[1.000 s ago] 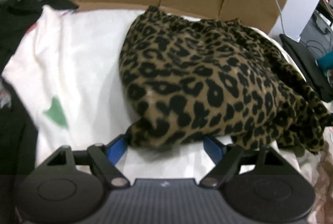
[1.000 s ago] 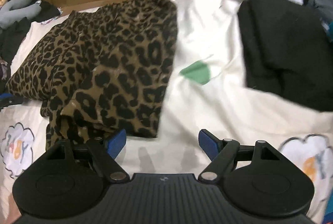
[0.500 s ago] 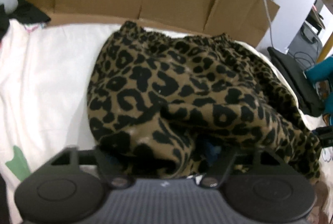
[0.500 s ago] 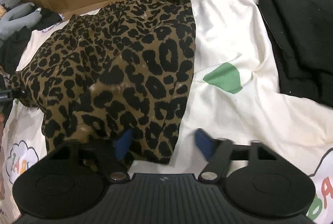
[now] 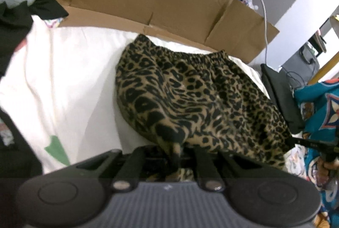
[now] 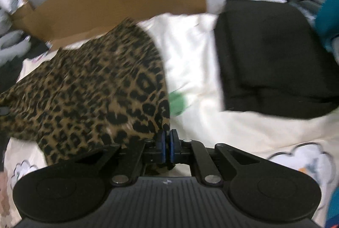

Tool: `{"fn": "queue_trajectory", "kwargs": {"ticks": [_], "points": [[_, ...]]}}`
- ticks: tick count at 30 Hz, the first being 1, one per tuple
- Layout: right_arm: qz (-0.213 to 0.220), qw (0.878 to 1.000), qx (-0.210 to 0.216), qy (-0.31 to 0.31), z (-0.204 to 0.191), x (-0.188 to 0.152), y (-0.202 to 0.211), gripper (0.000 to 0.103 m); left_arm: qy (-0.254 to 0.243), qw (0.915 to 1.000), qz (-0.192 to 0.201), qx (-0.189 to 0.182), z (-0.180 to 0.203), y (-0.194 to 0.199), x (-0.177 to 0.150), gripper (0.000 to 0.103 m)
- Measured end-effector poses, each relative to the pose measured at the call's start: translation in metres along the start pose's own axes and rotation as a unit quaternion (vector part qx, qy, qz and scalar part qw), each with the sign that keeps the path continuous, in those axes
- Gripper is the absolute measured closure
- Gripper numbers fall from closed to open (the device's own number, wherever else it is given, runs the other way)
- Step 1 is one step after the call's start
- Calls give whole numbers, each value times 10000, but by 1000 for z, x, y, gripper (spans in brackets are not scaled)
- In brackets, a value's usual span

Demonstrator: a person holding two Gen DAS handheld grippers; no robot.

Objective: Fold clothes

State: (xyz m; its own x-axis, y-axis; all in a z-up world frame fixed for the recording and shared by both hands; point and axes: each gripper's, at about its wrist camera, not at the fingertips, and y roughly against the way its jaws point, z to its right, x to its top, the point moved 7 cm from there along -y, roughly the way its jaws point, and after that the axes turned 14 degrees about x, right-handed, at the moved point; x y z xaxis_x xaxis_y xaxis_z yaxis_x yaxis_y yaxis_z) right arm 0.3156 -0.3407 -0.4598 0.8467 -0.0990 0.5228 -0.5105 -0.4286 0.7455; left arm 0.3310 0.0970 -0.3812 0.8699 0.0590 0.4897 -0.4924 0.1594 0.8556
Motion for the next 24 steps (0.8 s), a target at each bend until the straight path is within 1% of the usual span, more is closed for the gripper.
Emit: {"fn": "queue_trajectory", "kwargs": {"ticks": [4, 6, 9, 10, 11, 12, 13, 14, 15, 16, 17, 19, 20, 21, 23, 24], "points": [[115, 9995, -281, 35, 21, 12, 9, 101, -12, 9999, -111, -25, -10, 8, 17, 97], [122, 9992, -390, 52, 29, 19, 8, 101, -100, 9998, -132, 57, -12, 0, 26, 97], [133, 9983, -558, 91, 40, 28, 2, 101, -8, 9997, -192, 151, -20, -26, 35, 96], [119, 9980, -610, 100, 44, 30, -3, 101, 27, 9996, -217, 196, -23, -36, 37, 91], [92, 9977, -669, 105, 47, 31, -9, 100, 96, 9990, -289, 335, -28, -50, 35, 88], [65, 9973, -728, 110, 51, 31, -16, 100, 160, 9981, -358, 479, -32, -64, 33, 81], [25, 9968, -796, 121, 55, 31, -22, 100, 148, 9969, -390, 672, -34, -73, 28, 70], [-37, 9961, -873, 141, 57, 29, -27, 99, 135, 9953, -423, 865, -37, -83, 23, 64], [-104, 9953, -946, 159, 59, 26, -32, 96, 132, 9933, -451, 1058, -39, -91, 18, 49], [-155, 9945, -1019, 189, 59, 24, -36, 94, 246, 9909, -437, 1251, -42, -92, 11, 37], [-180, 9936, -1092, 236, 58, 22, -36, 91, 362, 9882, -417, 1430, -45, -92, 4, 34], [-163, 9920, -1204, 345, 52, 19, -32, 74, 679, 9874, -294, 1402, -49, -81, -11, 34], [-138, 9916, -1227, 383, 49, 17, -27, 59, 852, 9862, -281, 1388, -51, -75, -21, 34], [-95, 9914, -1241, 404, 45, 15, -22, 48, 951, 9852, -267, 1399, -51, -69, -29, 34], [15, 9924, -1183, 343, 38, 10, -10, 41, 1148, 9830, -241, 1414, -51, -56, -45, 34], [46, 9933, -1123, 285, 35, 7, -5, 40, 1225, 9829, -247, 1349, -49, -49, -53, 34]]}}
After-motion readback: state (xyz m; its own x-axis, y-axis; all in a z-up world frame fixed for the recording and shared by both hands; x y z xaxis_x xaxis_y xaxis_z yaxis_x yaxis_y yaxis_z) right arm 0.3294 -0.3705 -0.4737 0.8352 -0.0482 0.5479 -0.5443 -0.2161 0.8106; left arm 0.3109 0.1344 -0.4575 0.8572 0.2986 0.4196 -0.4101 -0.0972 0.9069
